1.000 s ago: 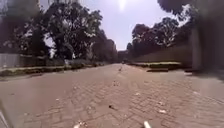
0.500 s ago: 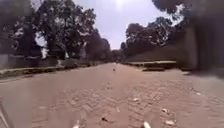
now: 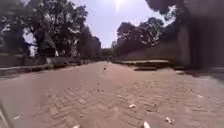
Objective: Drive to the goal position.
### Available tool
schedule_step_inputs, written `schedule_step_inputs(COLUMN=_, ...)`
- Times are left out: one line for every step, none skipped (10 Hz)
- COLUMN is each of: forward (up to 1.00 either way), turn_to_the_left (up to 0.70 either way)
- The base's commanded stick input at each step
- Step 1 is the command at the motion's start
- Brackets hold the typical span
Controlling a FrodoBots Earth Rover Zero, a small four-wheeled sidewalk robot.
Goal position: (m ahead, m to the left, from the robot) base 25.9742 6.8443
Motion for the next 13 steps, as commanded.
schedule_step_inputs(forward=0.7, turn_to_the_left=-0.35)
schedule_step_inputs(forward=0.7, turn_to_the_left=-0.35)
schedule_step_inputs(forward=0.7, turn_to_the_left=-0.35)
schedule_step_inputs(forward=0.7, turn_to_the_left=-0.35)
schedule_step_inputs(forward=0.7, turn_to_the_left=-0.35)
schedule_step_inputs(forward=0.7, turn_to_the_left=0.0)
schedule_step_inputs(forward=0.7, turn_to_the_left=0.0)
schedule_step_inputs(forward=0.7, turn_to_the_left=0.0)
schedule_step_inputs(forward=0.7, turn_to_the_left=0.0)
schedule_step_inputs(forward=0.7, turn_to_the_left=0.0)
schedule_step_inputs(forward=0.7, turn_to_the_left=0.0)
schedule_step_inputs(forward=0.7, turn_to_the_left=0.0)
schedule_step_inputs(forward=0.7, turn_to_the_left=0.0)
